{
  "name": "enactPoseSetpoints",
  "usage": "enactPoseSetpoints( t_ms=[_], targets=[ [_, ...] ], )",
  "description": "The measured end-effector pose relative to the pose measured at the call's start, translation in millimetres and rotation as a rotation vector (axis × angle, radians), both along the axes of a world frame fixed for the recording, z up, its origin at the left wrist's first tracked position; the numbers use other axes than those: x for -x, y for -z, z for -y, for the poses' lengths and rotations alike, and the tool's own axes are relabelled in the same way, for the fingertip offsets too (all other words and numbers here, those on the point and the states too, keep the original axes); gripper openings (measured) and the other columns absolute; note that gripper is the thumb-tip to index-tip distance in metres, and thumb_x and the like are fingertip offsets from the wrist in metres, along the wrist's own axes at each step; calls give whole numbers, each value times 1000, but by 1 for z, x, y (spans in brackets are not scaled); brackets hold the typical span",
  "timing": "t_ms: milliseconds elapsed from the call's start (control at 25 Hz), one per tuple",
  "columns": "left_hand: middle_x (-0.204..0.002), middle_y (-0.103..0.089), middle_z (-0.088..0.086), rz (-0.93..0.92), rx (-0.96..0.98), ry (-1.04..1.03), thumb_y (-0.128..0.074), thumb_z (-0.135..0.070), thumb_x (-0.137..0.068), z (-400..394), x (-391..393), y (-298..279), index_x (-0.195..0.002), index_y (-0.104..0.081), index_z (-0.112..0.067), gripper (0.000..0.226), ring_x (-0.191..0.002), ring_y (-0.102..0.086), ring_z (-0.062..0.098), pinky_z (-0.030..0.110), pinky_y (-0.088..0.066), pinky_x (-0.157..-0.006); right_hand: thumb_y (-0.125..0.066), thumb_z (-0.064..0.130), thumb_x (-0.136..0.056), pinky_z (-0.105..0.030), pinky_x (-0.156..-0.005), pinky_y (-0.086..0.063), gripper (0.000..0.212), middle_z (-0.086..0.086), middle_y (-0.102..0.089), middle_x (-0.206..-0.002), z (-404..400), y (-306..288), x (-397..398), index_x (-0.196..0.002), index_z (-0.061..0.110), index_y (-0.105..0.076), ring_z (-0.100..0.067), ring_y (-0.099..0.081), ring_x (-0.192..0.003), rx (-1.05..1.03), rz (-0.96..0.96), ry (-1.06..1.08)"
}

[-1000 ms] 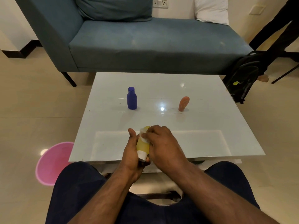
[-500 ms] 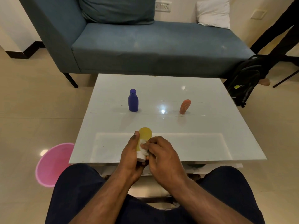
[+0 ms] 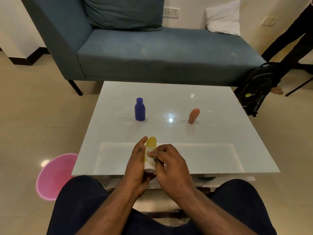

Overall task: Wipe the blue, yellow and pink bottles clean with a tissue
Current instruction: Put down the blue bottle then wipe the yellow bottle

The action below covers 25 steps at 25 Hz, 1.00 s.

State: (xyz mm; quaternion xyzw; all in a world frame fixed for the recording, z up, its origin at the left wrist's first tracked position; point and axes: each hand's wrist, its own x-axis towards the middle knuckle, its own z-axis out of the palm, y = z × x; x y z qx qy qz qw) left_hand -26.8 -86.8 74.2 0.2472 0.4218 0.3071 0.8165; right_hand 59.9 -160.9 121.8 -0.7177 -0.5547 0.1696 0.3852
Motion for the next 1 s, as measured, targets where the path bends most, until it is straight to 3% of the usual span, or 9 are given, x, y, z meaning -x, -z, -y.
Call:
enactPoseSetpoints(
  t_ms=[160, 320, 480, 600, 680, 840, 1000],
  targets=[
    [-117, -73, 4, -12, -23, 42, -47, -44, -101, 3, -1, -3, -125, -65, -42, 30, -93, -70, 24, 40, -51, -73, -56, 8, -89, -9, -82, -43, 23, 6, -57, -105, -17, -2, -14, -105, 19, -69, -3, -55, -93, 6, -41, 77],
    [-112, -75, 10, 50, 29, 41, -60, -56, -78, 5, 0, -6, -120, -70, -32, 50, -105, -68, 29, 51, -51, -96, -57, 7, -89, -10, -82, -45, 23, 10, -57, -103, -13, -3, -4, -101, 22, -69, -1, -55, -93, 0, -80, 70],
    [-92, -76, 10, 81, 50, 41, -62, -55, -73, 4, 1, -8, -93, -81, -28, 39, -90, -71, 25, 44, -54, -86, -58, 6, -88, -12, -80, -47, 24, 15, -56, -99, 1, 0, 4, -101, 24, -69, 0, -55, -95, -38, -105, 25],
    [-112, -73, 16, 79, 86, 86, -58, -58, -85, 5, 1, -3, -117, -72, -24, 48, -109, -66, 31, 51, -51, -96, -58, 5, -87, -9, -80, -45, 24, 12, -59, -100, -8, -2, -4, -99, 23, -70, 1, -56, -95, -66, -97, 60],
    [-117, -71, 18, 67, 105, 109, -56, -57, -89, 5, 1, -1, -127, -65, -19, 54, -113, -64, 35, 53, -51, -95, -58, 6, -88, -7, -81, -43, 23, 10, -59, -101, -20, -3, -12, -98, 22, -70, 4, -55, -93, -54, -76, 92],
    [-112, -72, 16, 115, 169, 121, -52, -52, -94, 2, 4, 1, -128, -65, -15, 51, -101, -68, 29, 43, -55, -82, -56, 6, -88, -10, -83, -44, 21, 10, -56, -100, -20, 3, -9, -98, 21, -68, -1, -55, -93, -20, -19, 74],
    [-129, -67, 15, 226, 224, 86, -41, -56, -98, 0, 4, 3, -133, -63, -21, 55, -118, -65, 31, 47, -52, -94, -58, 8, -86, -15, -87, -43, 22, 6, -59, -102, -1, 9, 7, -101, 18, -71, -6, -52, -97, 6, 112, -63]
  ],
)
